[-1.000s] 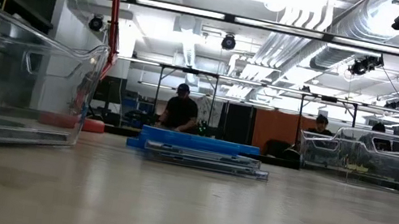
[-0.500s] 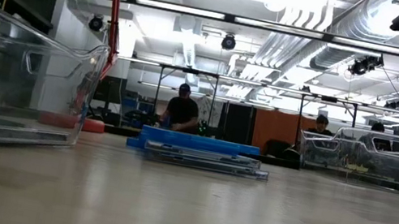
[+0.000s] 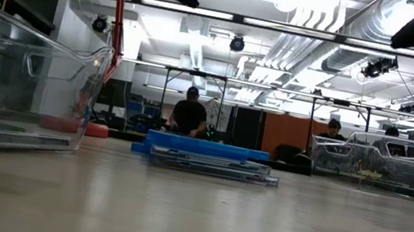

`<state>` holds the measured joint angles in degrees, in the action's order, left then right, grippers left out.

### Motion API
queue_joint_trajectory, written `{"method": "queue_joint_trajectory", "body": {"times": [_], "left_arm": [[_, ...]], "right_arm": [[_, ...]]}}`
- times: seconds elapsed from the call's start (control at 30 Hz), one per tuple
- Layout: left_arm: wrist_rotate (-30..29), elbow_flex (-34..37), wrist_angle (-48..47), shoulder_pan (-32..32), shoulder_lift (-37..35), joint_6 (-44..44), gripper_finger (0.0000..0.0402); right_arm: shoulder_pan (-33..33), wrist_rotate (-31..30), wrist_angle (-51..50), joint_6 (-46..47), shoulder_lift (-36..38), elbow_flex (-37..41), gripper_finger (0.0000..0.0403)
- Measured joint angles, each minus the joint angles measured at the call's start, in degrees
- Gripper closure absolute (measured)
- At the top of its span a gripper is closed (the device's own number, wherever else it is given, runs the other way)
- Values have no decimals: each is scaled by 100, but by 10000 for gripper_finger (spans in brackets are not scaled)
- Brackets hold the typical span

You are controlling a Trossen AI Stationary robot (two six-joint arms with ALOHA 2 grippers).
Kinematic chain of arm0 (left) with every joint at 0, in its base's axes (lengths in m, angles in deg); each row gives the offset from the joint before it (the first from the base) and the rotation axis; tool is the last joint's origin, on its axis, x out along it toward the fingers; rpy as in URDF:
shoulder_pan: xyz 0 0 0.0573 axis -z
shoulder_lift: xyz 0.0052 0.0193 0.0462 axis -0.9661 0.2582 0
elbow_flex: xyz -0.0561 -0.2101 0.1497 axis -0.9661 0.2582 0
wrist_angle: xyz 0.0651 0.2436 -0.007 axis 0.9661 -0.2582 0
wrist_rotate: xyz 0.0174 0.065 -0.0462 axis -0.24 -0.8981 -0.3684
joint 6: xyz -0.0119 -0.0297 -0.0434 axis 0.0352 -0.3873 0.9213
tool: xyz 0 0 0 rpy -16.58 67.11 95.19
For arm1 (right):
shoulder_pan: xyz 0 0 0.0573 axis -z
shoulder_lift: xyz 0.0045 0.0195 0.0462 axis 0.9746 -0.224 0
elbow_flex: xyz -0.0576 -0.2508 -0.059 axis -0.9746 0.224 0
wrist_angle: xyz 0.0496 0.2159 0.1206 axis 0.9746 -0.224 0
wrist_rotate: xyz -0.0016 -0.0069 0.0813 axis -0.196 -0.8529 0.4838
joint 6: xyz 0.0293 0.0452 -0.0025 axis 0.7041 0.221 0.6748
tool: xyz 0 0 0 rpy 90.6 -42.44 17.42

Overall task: Pick & place jewel cases by type
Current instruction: Put the blue cd case into the top transparent bin

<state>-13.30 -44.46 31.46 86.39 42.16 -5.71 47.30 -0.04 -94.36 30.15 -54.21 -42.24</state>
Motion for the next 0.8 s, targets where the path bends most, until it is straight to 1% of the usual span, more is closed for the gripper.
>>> {"method": "queue_joint_trajectory", "body": {"times": [0.1,0.23,0.37,0.5,0.7,0.73,0.8], "left_arm": [[517,253,608,-297,-2,-16,163],[975,434,772,-572,0,201,163],[1193,518,807,-700,-2,282,163],[1328,679,829,-699,-2,278,163],[1616,1084,896,-697,-36,198,163],[1679,1203,956,-699,-95,196,163],[1851,1445,1453,-730,-218,129,163]], "right_arm": [[0,77,4,211,-299,0,391],[0,210,20,374,-640,0,391],[0,354,19,507,-940,0,391],[0,516,30,668,-1192,0,391],[0,835,229,791,-1387,0,391],[0,847,273,791,-1388,0,391],[-4,843,346,787,-1374,0,391]]}}
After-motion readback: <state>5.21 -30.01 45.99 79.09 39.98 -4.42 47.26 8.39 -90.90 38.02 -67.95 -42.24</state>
